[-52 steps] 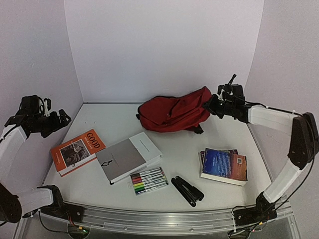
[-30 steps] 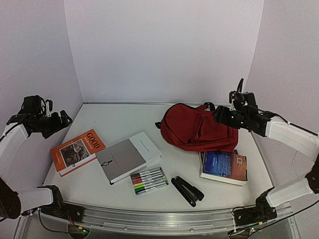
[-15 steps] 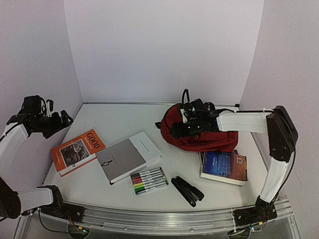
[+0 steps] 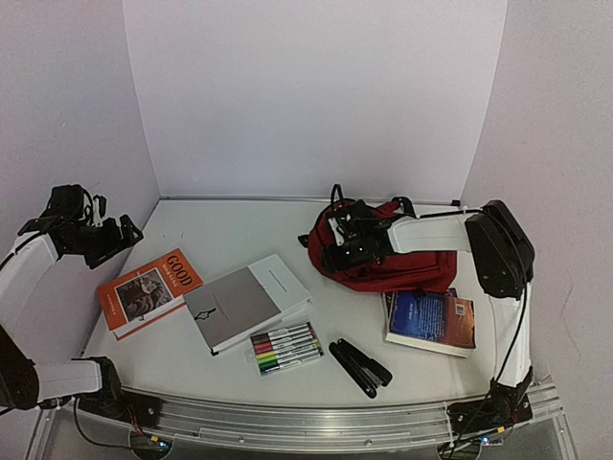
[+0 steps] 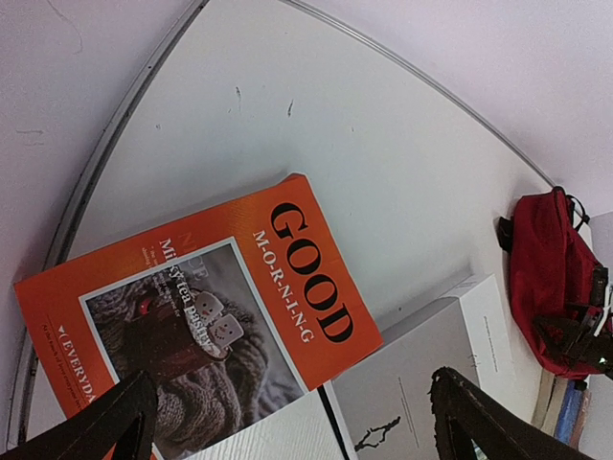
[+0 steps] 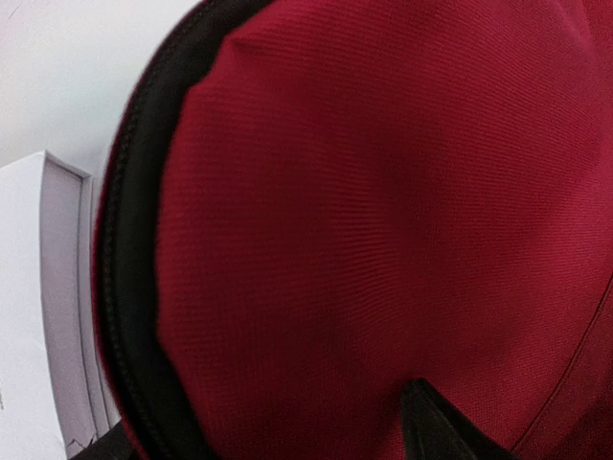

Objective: Pack the student bag
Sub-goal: Adjust the student bag at the center of the board.

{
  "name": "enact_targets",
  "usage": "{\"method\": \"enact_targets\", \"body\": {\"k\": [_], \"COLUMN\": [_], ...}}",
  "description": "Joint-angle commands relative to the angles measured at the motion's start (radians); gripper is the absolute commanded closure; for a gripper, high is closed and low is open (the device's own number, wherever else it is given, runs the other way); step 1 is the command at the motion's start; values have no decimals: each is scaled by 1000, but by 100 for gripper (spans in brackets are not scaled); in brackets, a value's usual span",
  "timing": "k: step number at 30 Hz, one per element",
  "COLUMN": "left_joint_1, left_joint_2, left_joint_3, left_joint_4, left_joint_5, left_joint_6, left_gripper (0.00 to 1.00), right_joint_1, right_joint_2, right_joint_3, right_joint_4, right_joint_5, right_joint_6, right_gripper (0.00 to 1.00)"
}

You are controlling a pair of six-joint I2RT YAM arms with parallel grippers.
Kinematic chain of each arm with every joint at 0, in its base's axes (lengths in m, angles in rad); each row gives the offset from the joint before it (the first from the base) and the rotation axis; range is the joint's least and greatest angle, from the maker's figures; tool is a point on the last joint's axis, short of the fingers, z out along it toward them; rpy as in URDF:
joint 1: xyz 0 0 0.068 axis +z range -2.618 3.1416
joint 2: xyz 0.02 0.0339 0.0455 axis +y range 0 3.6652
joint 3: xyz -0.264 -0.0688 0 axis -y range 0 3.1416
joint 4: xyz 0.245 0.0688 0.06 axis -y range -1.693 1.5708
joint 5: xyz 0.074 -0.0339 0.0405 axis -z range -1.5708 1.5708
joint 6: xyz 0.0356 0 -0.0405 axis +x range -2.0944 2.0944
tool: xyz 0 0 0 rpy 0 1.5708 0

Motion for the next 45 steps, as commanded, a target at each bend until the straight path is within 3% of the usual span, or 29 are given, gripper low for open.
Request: {"method": "enact_targets", "body": {"k": [1, 3, 7, 19, 28, 29, 30, 34, 38, 41, 45], "left_joint_1": [1, 1, 1, 1, 1, 1, 1, -1, -55, -160, -368], "left_joint_2": [10, 16, 26, 19, 3, 0, -4, -17, -27, -8, 67], "left_joint_3": [13, 14, 18, 18, 13, 11, 7, -8, -53, -92, -64], "left_joint_4": [6, 6, 5, 7, 14, 15, 18, 38, 113, 203, 269], "left_joint_5": [-5, -6, -8, -4, 11, 14, 18, 59, 105, 112, 67], "left_joint_6": [12, 13, 15, 17, 24, 25, 25, -44, -154, -227, -265], "left_gripper": [0, 0, 0, 0, 0, 0, 0, 1, 4, 5, 5], "right_joint_1": [1, 4, 22, 149, 313, 327, 342, 366, 365, 364, 344], "right_joint_2": [24, 1, -90, -371, -303, -286, -269, -250, -301, -337, -377], "right_joint_3": [74, 86, 85, 45, 61, 67, 74, 86, 36, -19, -91], "right_joint_4": [10, 11, 4, -53, -33, -28, -23, -17, -17, -18, -28], "right_joint_5": [63, 87, 143, 140, 71, 62, 54, 79, 187, 277, 361], "right_joint_6": [-17, -23, -48, -26, 50, 61, 71, 97, 128, 145, 198], "right_gripper": [55, 76, 99, 100, 100, 99, 91, 45, 19, 7, 2]}}
